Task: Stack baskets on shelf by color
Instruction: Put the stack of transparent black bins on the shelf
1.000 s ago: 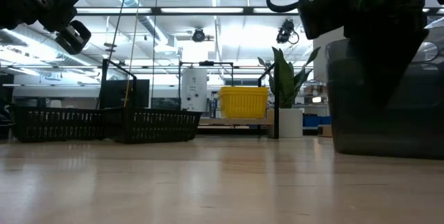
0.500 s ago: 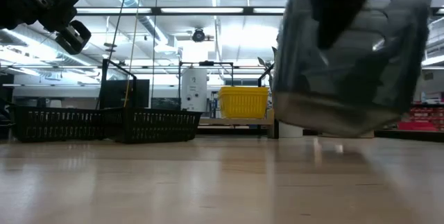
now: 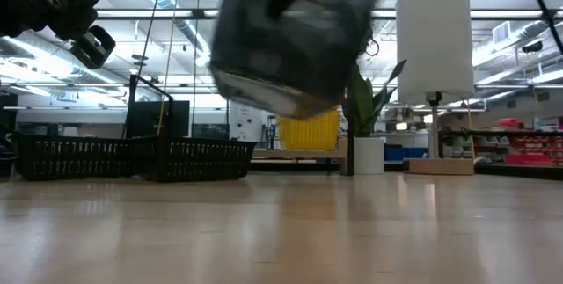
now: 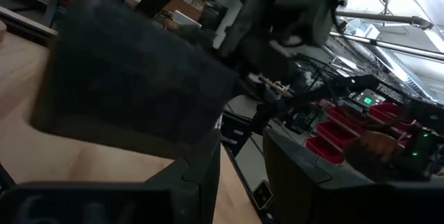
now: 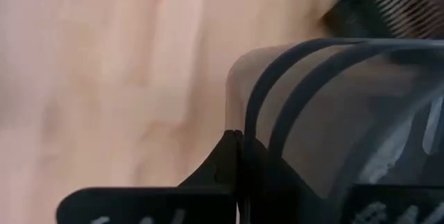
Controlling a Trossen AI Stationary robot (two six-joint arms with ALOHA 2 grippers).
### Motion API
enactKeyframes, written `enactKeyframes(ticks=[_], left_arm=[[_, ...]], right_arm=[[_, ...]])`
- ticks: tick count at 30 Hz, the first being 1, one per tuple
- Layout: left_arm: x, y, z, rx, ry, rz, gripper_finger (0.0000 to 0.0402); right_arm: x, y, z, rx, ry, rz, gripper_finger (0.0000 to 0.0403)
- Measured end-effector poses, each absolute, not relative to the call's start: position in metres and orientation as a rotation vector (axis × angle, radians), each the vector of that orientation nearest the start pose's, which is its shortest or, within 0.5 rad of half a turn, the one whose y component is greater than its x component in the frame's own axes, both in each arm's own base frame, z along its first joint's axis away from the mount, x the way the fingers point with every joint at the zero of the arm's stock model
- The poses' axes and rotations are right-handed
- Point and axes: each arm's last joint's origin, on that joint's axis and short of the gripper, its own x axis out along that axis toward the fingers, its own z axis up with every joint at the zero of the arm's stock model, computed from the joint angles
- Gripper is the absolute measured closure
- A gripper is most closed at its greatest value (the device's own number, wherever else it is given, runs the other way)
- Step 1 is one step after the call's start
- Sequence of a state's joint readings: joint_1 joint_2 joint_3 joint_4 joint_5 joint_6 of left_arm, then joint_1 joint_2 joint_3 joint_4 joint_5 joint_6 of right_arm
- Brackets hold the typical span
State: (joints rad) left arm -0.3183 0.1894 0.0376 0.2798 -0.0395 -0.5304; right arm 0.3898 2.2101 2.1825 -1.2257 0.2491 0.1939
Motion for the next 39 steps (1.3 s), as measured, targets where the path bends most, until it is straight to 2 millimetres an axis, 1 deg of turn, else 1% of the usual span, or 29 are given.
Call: enactKeyframes(ticks=[3,5,8,12,16,20,25,27,31,35,39], left_arm=[[0.103,-0.033,0.188,-0.549,-0.049,-0.305,0.0285],[0.103,-0.033,0.188,-0.549,-0.049,-0.306,0.0285],[0.103,-0.033,0.188,-0.549,-0.049,-0.306,0.0285],[0.103,-0.033,0.188,-0.549,-0.049,-0.305,0.0285],[0.103,-0.033,0.188,-0.549,-0.049,-0.305,0.0285],[0.103,-0.033,0.188,-0.549,-0.049,-0.305,0.0285],[0.103,-0.033,0.188,-0.549,-0.049,-0.306,0.0285],[0.103,-0.033,0.188,-0.549,-0.049,-0.305,0.0285],[0.103,-0.033,0.188,-0.549,-0.049,-0.305,0.0285],[0.103,-0.033,0.188,-0.549,-0.049,-0.305,0.0285],[0.103,-0.033,0.188,-0.549,-0.049,-0.306,0.0285]], right_arm=[[0.437,0.149,0.291,-0.316,1.138,-0.001,0.0390],[0.442,0.134,0.301,-0.369,1.102,-0.003,0.0390],[0.449,0.106,0.310,-0.409,1.084,-0.025,0.0390],[0.458,0.062,0.316,-0.427,1.084,-0.067,0.0390],[0.466,0.018,0.319,-0.392,1.047,-0.072,0.0390],[0.471,-0.021,0.322,-0.344,1.003,-0.083,0.0390],[0.471,-0.059,0.321,-0.303,0.996,-0.088,0.0390],[0.470,-0.071,0.318,-0.279,0.999,-0.082,0.0390],[0.474,-0.086,0.306,-0.265,0.976,-0.067,0.0390],[0.478,-0.093,0.293,-0.277,0.956,-0.077,0.0389],[0.479,-0.095,0.284,-0.273,0.977,-0.079,0.0389]])
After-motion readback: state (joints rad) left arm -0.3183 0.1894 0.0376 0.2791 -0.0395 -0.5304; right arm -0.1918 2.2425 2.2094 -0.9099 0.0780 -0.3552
